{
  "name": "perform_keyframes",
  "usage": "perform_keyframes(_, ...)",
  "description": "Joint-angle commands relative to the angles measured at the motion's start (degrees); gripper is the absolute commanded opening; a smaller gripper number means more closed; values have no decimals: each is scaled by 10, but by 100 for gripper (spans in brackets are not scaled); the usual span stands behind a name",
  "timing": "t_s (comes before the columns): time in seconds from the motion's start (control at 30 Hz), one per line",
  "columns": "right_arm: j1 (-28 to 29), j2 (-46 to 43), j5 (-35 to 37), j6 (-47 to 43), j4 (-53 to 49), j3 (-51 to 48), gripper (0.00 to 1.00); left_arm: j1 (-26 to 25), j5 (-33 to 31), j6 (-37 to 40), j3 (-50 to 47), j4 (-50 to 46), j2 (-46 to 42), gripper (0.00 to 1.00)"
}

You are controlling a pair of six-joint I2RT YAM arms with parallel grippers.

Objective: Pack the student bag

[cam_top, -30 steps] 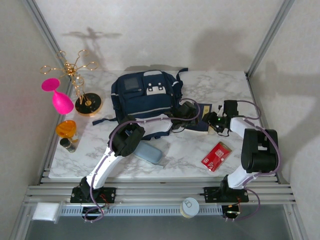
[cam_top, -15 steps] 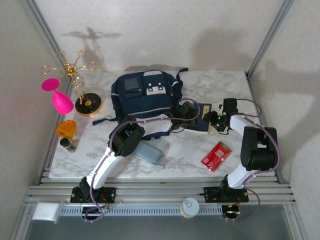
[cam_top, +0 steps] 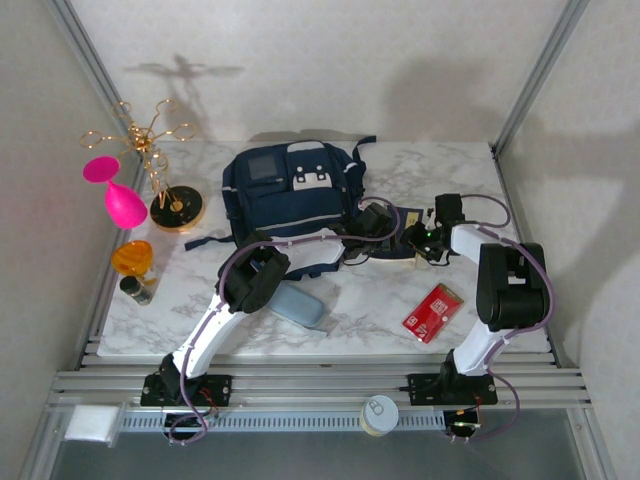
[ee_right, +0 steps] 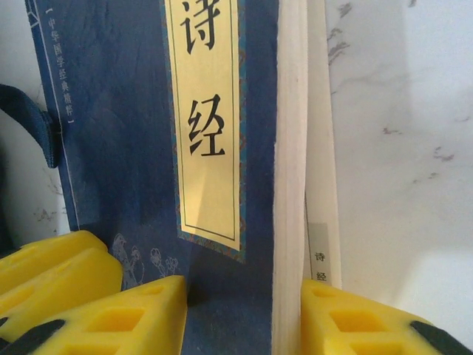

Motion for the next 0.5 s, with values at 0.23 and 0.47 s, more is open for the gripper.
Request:
perform_keyframes(0.23,4,-47,38,-22,-41,19,37,5,-18,6,-19,-48,26,30)
perform_keyframes(0.47,3,-33,-7,-33,-45,21,27,5,-15,6,-19,-47,26,30)
